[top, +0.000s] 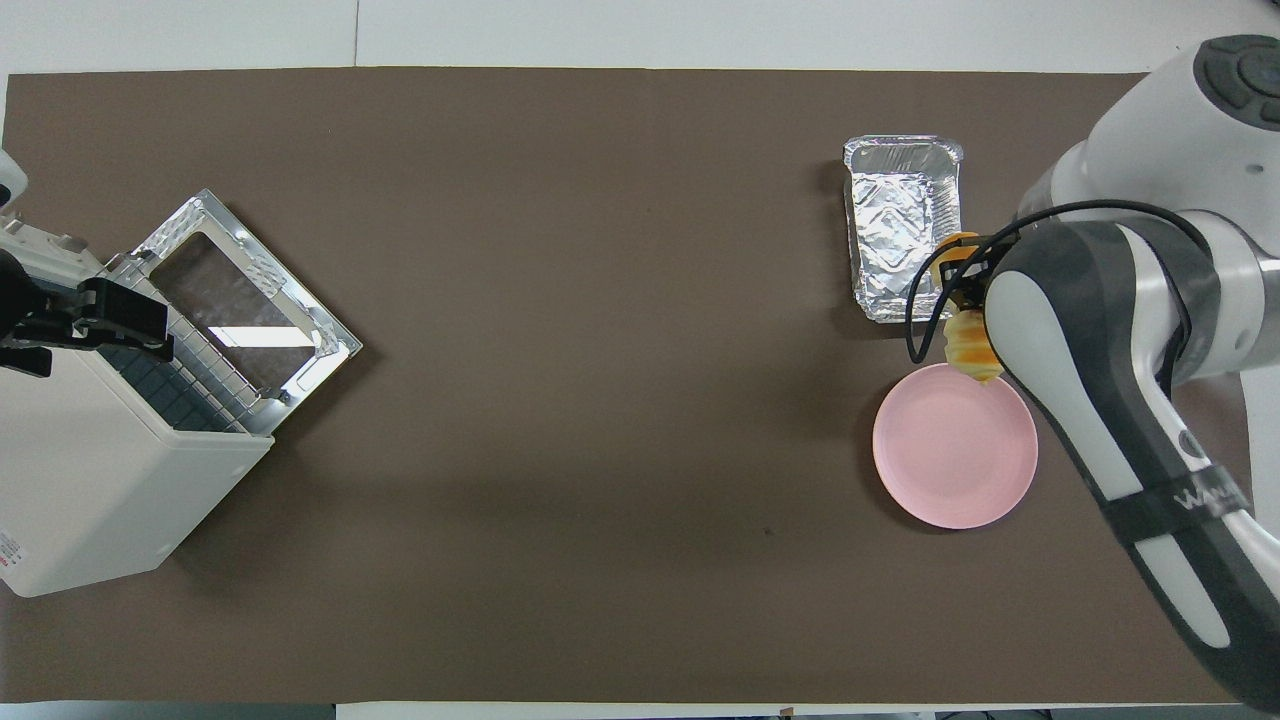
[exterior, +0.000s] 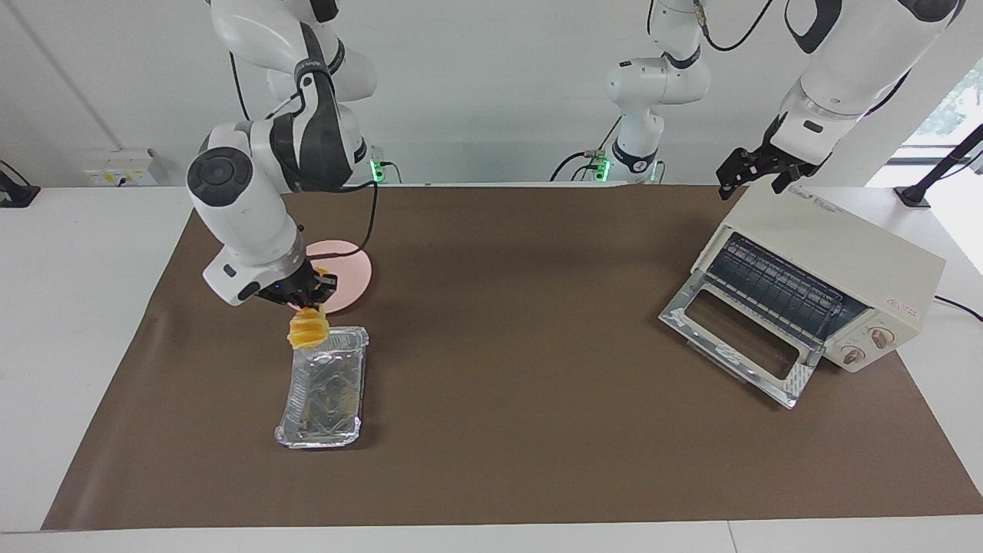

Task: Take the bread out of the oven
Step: 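Lift the bread with the right gripper and move it over the plate, then lower the bread onto the pink plate and open the right gripper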

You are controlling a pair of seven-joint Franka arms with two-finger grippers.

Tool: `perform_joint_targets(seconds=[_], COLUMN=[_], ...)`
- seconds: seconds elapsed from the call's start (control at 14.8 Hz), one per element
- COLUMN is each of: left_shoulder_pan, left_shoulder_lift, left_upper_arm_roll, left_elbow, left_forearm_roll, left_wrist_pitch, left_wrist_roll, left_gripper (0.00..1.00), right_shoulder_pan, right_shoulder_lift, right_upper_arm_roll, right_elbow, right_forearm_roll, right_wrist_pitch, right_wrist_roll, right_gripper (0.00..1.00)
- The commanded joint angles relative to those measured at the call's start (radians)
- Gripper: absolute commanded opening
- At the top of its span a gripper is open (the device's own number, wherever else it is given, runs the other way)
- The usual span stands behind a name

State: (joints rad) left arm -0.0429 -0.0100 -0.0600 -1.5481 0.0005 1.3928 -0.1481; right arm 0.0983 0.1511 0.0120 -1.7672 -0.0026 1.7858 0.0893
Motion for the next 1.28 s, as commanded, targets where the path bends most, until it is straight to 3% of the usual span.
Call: perform_joint_targets(seconds=[0.0, 0.27, 0.4, 0.74, 1.01, 1.08, 1.15, 1.21], left_shoulder_pan=[0.008, 0.008, 0.008, 0.008, 0.008, 0.008, 0.008, 0.008], left_shoulder_lift=[-0.031, -0.031, -0.031, -0.031, -0.031, -0.031, -0.031, -0.031], left_upper_arm_roll=[0.002, 0.002, 0.002, 0.002, 0.002, 0.002, 0.002, 0.002], left_elbow=[-0.038, -0.038, -0.038, -0.038, -0.038, -0.038, -0.038, -0.038], left_forearm_roll=[-0.02, -0.02, -0.02, -0.02, -0.02, -0.02, -0.02, -0.02], left_wrist_pitch=[0.018, 0.018, 0.018, 0.018, 0.018, 0.018, 0.018, 0.018], left_wrist_roll=[0.004, 0.004, 0.004, 0.004, 0.004, 0.004, 0.004, 0.004], left_gripper=[1.0, 1.0, 1.0, 1.0, 1.0, 1.0, 1.0, 1.0], right_shoulder_pan=[-0.011, -0.005, -0.003, -0.002, -0.009, -0.009, -0.009, -0.008], right_shoulder_lift=[-0.239, -0.387, -0.404, -0.331, -0.328, -0.327, -0.324, -0.321], right_upper_arm_roll=[0.006, 0.006, 0.008, 0.008, 0.008, 0.008, 0.008, 0.008], right_elbow=[-0.365, -0.686, -0.814, -0.856, -0.854, -0.853, -0.85, -0.844], right_forearm_roll=[0.018, 0.018, 0.018, 0.018, 0.018, 0.018, 0.018, 0.018], right_wrist_pitch=[0.168, 0.428, 0.591, 0.734, 0.73, 0.73, 0.73, 0.725], right_wrist_roll=[0.01, -0.002, -0.002, -0.003, -0.003, -0.003, -0.002, 0.001], right_gripper=[0.0, 0.0, 0.0, 0.0, 0.0, 0.39, 0.99, 1.0])
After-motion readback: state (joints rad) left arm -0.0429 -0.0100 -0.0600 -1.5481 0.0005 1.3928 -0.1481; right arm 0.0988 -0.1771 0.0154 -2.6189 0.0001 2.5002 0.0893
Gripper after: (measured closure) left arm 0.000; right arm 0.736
